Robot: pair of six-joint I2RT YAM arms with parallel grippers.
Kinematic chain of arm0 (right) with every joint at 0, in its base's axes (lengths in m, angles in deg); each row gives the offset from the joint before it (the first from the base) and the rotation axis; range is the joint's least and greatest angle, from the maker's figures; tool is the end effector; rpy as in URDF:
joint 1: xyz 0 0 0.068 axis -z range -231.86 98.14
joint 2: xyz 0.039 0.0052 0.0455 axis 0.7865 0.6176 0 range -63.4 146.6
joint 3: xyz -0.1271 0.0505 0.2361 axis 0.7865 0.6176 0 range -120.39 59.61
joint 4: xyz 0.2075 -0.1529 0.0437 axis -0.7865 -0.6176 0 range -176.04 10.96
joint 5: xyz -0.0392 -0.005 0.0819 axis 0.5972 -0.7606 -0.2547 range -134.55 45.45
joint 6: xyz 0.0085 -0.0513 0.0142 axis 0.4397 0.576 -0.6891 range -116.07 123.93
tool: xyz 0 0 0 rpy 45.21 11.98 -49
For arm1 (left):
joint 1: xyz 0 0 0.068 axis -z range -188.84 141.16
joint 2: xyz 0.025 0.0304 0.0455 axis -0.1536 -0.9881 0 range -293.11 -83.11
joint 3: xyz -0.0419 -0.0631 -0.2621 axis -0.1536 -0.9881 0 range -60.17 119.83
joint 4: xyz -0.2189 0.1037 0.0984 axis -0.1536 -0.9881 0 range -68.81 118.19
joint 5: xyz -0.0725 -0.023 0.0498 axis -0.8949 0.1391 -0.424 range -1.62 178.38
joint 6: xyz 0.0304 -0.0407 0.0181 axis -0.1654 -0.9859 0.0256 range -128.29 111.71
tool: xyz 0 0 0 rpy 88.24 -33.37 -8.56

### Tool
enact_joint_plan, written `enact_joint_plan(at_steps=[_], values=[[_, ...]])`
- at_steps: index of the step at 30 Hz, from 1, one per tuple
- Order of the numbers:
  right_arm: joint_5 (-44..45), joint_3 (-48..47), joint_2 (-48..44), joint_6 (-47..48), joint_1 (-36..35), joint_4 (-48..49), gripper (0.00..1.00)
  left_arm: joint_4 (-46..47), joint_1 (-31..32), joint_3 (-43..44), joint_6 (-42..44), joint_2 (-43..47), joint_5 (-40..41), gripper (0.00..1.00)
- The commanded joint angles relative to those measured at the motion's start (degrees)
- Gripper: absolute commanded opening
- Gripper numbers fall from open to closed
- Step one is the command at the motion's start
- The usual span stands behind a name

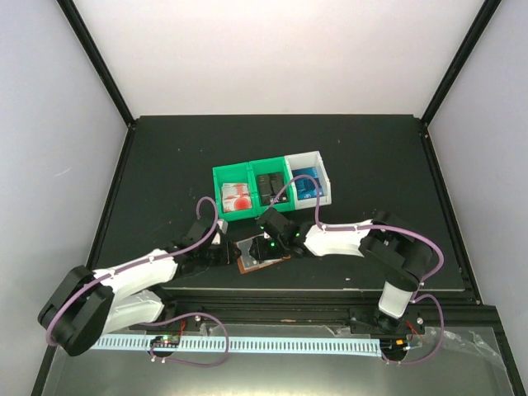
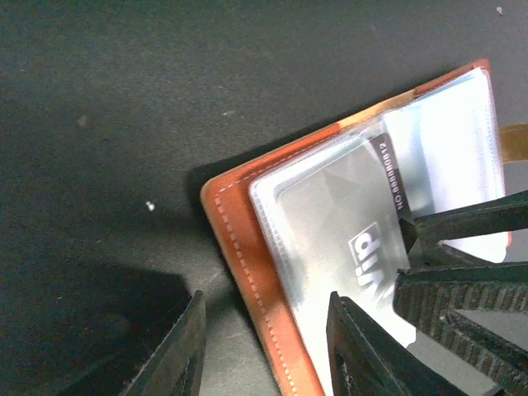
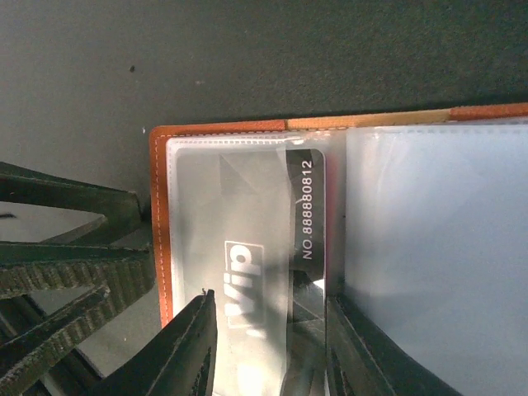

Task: Put the credit cards into the card holder
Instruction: Insert the credit card into the card holder.

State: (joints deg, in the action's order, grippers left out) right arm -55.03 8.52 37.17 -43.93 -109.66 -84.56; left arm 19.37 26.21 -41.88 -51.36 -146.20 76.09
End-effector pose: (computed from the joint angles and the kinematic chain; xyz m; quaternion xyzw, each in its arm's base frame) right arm 0.1735 0.2875 0.1365 -0.1096 0.9438 0.2912 0.1115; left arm 0.1440 -0.1102 0.1314 -0.0328 0.9446 -0.2745 0.1769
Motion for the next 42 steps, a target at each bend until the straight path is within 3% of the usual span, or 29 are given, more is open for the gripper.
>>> enact_joint_plan(at_steps=[1, 11, 21, 31, 36, 42], values=[[-2.19, -1.10, 1.04, -0.65, -0.47, 0.60, 0.38, 1.85, 0.04, 0.22, 0.58, -2.21, -3.37, 0.42], [-7.89, -1.96, 1.88, -5.32, -0.47, 5.29, 0.38, 7.19, 0.10, 0.41, -0.75, -3.92, -7.91, 0.40], [-5.74, -2.77, 2.38, -8.37, -0.60, 4.84, 0.38, 11.29, 0.07, -0.86, -5.86, -3.15, -10.82, 0.40], [-7.43, 5.53, 0.75, -19.30, -0.73, 18.84, 0.38, 16.38, -0.06, -5.36, -13.86, 1.12, -11.04, 0.41], [2.42, 3.48, -4.91, -13.72, -0.50, 8.18, 0.39, 6.33, -0.69, -1.64, -8.98, 3.32, -5.26, 0.46], [12.06, 2.51, -14.27, -4.60, 1.13, -5.06, 0.45, -5.46, -1.53, 3.50, -0.92, 8.19, 2.80, 0.62]])
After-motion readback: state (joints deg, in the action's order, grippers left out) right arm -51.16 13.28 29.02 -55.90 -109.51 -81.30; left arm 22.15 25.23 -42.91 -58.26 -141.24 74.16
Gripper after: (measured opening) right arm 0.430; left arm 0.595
